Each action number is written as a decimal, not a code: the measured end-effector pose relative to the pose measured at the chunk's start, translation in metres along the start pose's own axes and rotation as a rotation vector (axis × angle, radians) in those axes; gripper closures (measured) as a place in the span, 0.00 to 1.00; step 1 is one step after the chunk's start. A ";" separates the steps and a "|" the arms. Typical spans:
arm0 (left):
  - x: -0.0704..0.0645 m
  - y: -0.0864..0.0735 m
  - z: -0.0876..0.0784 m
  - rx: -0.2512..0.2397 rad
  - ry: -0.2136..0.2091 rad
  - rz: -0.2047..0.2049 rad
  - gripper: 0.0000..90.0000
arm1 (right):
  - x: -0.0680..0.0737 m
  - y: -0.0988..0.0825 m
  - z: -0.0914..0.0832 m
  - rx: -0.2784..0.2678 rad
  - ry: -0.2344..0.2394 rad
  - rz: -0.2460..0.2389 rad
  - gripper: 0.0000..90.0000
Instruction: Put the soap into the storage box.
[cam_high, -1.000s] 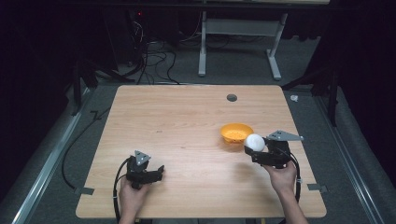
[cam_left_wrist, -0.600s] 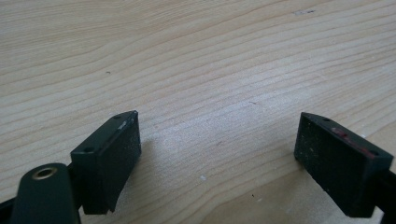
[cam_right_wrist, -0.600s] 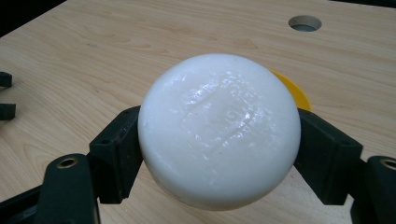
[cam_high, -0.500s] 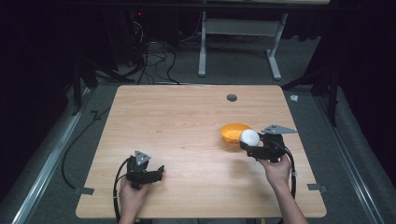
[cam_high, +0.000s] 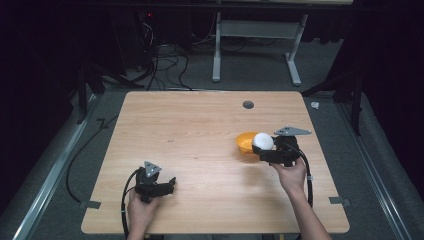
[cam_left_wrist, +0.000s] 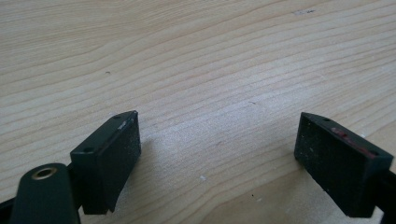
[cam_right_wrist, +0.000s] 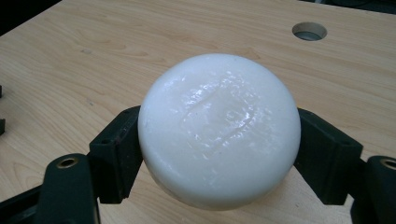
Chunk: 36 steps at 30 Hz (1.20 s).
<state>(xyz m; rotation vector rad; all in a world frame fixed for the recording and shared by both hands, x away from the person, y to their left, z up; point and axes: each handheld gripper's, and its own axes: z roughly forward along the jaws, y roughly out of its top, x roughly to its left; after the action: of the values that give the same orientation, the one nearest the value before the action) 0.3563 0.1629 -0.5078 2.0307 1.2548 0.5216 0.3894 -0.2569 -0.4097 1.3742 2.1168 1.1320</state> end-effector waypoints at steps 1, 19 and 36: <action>0.000 0.000 0.000 0.000 0.001 0.000 0.17 | -0.001 0.001 0.001 0.001 -0.004 -0.007 0.28; 0.000 0.000 0.000 0.000 0.000 0.002 0.17 | -0.007 0.014 0.022 0.037 -0.034 0.020 0.28; 0.000 0.000 0.000 0.000 -0.001 0.003 0.17 | -0.010 0.013 0.047 0.084 -0.069 0.041 0.28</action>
<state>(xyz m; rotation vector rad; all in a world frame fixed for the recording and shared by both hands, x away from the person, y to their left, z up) 0.3564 0.1629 -0.5077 2.0326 1.2511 0.5221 0.4329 -0.2434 -0.4287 1.4796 2.1179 1.0061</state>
